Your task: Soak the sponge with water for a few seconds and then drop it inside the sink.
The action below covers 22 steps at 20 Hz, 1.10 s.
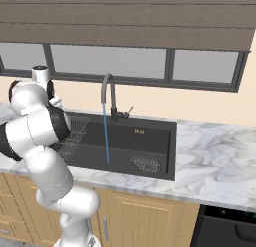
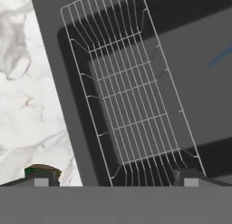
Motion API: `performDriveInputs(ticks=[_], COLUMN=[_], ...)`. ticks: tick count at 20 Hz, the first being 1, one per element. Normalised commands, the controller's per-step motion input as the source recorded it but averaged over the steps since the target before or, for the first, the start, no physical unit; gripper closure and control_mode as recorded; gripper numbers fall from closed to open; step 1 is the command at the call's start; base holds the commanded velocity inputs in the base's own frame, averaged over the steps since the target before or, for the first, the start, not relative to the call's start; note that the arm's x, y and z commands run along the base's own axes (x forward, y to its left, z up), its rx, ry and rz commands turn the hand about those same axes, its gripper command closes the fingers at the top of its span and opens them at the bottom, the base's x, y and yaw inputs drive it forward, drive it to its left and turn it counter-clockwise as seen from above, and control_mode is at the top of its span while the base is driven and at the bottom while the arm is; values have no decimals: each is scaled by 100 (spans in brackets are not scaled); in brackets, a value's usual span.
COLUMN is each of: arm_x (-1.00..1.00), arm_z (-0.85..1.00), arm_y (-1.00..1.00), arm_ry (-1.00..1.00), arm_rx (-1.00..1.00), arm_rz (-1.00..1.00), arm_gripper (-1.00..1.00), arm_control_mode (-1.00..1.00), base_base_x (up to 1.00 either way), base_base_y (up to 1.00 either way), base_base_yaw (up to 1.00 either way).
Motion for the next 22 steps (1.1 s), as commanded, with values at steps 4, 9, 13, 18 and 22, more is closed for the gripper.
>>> performDriveInputs(ticks=[4,9,13,18,22], arm_x=[-2,-12,-4,0,-4], arm_z=[-1,-23,-18,-14,-8], arm_y=[37,48,43,32,39], arm_ry=[3,-8,-9,-2,0], arm_rx=[0,0,0,0,0], arm_rz=[5,7,8,2,0], arm_gripper=[-100,-100,-100,-100,-100], arm_control_mode=[-100,-100,-100,-100,-100], base_base_x=[0,0,0,0,0], base_base_y=[0,0,0,0,0], base_base_yaw=[0,0,0,0,0])
